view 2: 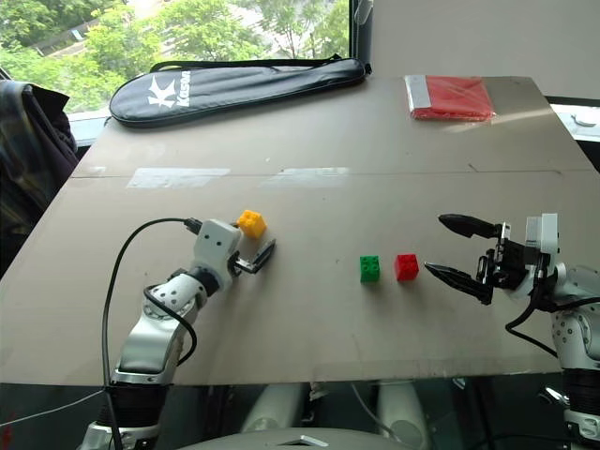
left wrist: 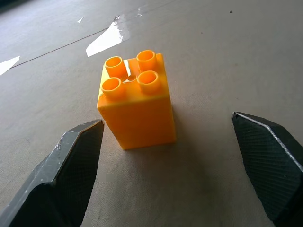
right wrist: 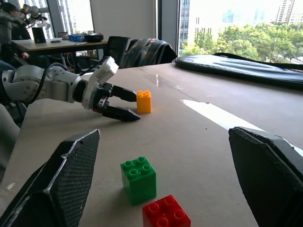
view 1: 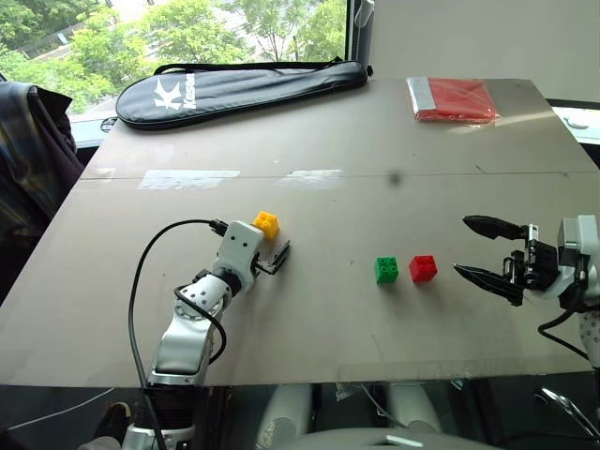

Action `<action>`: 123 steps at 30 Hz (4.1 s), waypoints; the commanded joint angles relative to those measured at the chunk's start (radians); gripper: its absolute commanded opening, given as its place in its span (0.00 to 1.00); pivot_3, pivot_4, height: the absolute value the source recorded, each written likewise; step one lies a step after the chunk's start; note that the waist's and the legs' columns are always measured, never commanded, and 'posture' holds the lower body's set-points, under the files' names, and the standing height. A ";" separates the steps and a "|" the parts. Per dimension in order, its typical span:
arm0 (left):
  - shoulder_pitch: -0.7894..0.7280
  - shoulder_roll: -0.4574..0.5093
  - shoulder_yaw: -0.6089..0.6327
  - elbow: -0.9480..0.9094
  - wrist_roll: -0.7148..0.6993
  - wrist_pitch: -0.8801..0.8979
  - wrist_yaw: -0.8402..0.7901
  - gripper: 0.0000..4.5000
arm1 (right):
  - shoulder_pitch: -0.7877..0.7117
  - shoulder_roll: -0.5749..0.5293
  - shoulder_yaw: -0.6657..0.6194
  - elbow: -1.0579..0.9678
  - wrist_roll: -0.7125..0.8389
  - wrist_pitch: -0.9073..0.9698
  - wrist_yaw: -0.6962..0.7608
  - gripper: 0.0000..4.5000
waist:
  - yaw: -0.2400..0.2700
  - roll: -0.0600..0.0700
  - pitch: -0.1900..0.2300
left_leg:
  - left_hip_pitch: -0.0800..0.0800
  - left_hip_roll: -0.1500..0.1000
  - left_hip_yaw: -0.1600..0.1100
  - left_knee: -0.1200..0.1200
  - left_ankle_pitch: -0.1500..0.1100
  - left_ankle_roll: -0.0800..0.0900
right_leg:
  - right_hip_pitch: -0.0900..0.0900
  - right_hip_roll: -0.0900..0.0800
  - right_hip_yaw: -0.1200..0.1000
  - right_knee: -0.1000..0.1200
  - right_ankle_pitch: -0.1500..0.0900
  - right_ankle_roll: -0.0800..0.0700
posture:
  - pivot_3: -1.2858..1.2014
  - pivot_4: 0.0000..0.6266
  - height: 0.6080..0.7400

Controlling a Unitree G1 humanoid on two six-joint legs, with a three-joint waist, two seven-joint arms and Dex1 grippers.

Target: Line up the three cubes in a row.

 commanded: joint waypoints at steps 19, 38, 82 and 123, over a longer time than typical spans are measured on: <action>-0.056 -0.018 0.047 0.059 -0.110 0.185 0.000 0.98 | 0.007 -0.009 -0.032 -0.022 0.009 -0.014 0.010 1.00 | -0.001 0.003 -0.002 | 0.001 0.000 0.000 0.000 0.000 0.000 | 0.001 0.001 0.000 0.000 0.000 0.000 | 0.52 0.24 0.65; -0.053 0.052 -0.011 0.050 -0.094 0.110 -0.061 0.27 | 0.014 -0.006 -0.028 -0.022 -0.001 -0.023 0.004 1.00 | -0.001 0.004 -0.003 | 0.001 0.000 0.000 0.000 0.000 0.000 | 0.001 -0.001 0.000 0.000 0.000 0.000 | 0.52 0.24 0.65; -0.389 0.191 -0.369 0.317 -0.087 -0.261 -0.843 0.27 | 0.112 -0.038 -0.051 -0.042 0.000 -0.029 0.048 1.00 | -0.003 0.002 -0.001 | -0.003 0.000 0.002 0.000 0.000 0.001 | -0.004 0.004 0.001 0.000 0.000 0.000 | 0.52 0.24 0.65; -0.352 0.222 -0.367 0.400 -0.033 -0.358 -0.780 0.98 | 0.129 -0.056 -0.055 -0.031 -0.008 -0.044 0.075 1.00 | -0.008 0.003 -0.002 | 0.001 0.000 0.002 0.000 0.000 0.001 | 0.000 0.004 0.001 0.000 0.000 0.000 | 0.52 0.24 0.65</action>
